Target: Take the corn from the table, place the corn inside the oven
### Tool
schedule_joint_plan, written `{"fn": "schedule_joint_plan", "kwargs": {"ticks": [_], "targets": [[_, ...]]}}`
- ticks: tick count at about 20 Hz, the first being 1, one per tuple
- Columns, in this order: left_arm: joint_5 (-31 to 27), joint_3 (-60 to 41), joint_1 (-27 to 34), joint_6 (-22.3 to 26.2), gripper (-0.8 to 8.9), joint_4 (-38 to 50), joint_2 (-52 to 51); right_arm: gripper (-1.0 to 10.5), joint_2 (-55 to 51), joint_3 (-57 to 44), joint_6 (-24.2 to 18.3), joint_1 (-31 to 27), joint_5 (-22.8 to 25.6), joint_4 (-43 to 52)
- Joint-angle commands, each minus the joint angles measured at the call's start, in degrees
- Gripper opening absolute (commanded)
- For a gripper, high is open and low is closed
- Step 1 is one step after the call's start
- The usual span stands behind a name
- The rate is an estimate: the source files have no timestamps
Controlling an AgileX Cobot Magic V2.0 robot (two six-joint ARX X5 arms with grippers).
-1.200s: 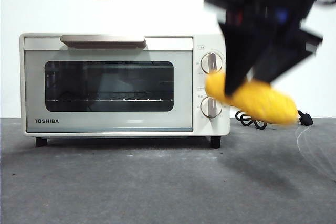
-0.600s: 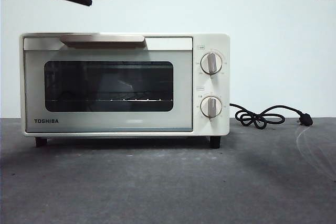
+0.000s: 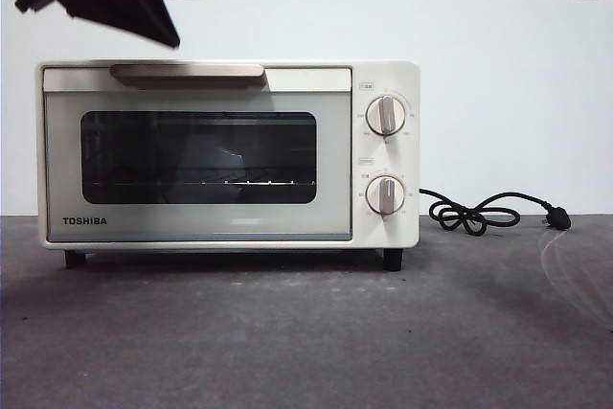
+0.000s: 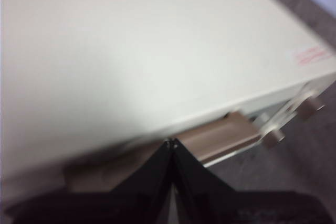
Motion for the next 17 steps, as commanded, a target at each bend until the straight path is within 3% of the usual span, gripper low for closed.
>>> {"fn": "schedule_joint_plan", "kwargs": {"ticks": [1, 17], "targets": [[-2.03, 0.0, -0.79, 1.88, -0.06, -1.49, 2.21, -0.1, 0.11, 0.7, -1.44, 0.13, 0.22, -0.13], [-2.6, 0.0, -5.51, 1.97, -0.06, -15.19, 7.43, -0.1, 0.11, 1.25, -3.37, 0.13, 0.24, -1.38]]}}
